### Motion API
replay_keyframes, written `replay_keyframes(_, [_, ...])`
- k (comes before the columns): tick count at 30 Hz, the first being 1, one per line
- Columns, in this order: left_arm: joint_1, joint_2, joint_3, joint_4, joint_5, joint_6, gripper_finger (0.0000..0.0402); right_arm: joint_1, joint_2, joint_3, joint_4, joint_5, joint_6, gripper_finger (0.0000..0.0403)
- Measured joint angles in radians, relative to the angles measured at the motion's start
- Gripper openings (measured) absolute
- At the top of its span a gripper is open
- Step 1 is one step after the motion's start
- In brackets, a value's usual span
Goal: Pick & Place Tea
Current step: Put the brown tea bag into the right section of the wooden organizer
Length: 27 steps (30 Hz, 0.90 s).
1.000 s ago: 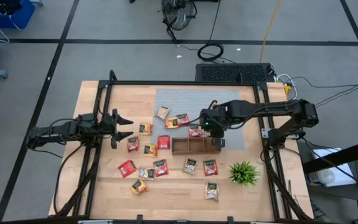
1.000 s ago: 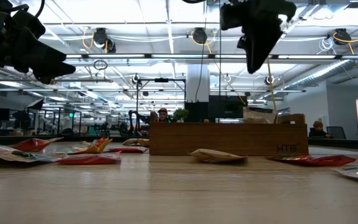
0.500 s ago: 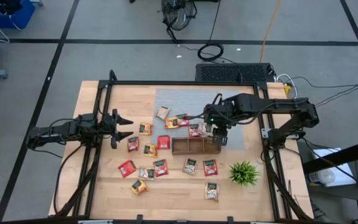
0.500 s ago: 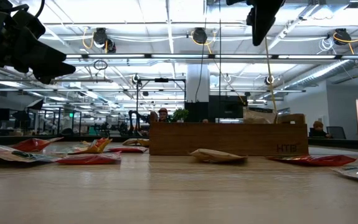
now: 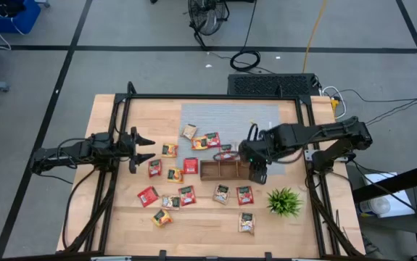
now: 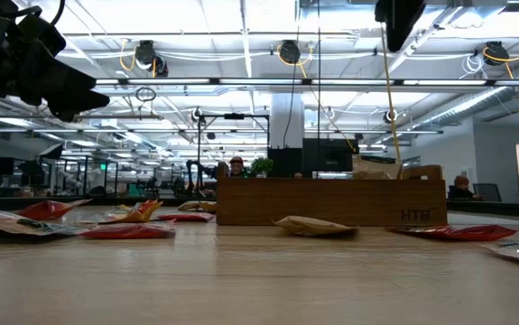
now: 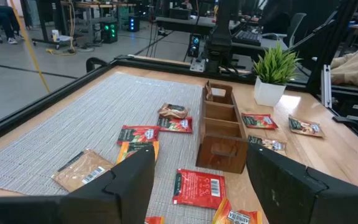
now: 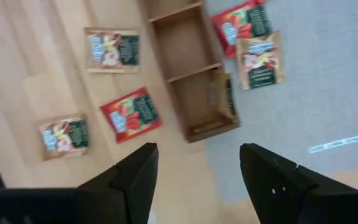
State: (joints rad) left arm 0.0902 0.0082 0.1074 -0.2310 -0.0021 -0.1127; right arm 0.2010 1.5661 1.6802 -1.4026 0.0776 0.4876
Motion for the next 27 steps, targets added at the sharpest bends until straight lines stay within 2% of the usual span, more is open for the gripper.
replay_keyframes(15, [0.000, 0.000, 0.000, 0.000, 0.000, 0.000, 0.0253, 0.270, 0.088, 0.000, 0.067, -0.002, 0.208, 0.0212])
replay_keyframes(27, [0.000, 0.000, 0.000, 0.000, 0.000, 0.000, 0.0253, 0.379, 0.152, 0.000, 0.116, -0.030, 0.364, 0.0212])
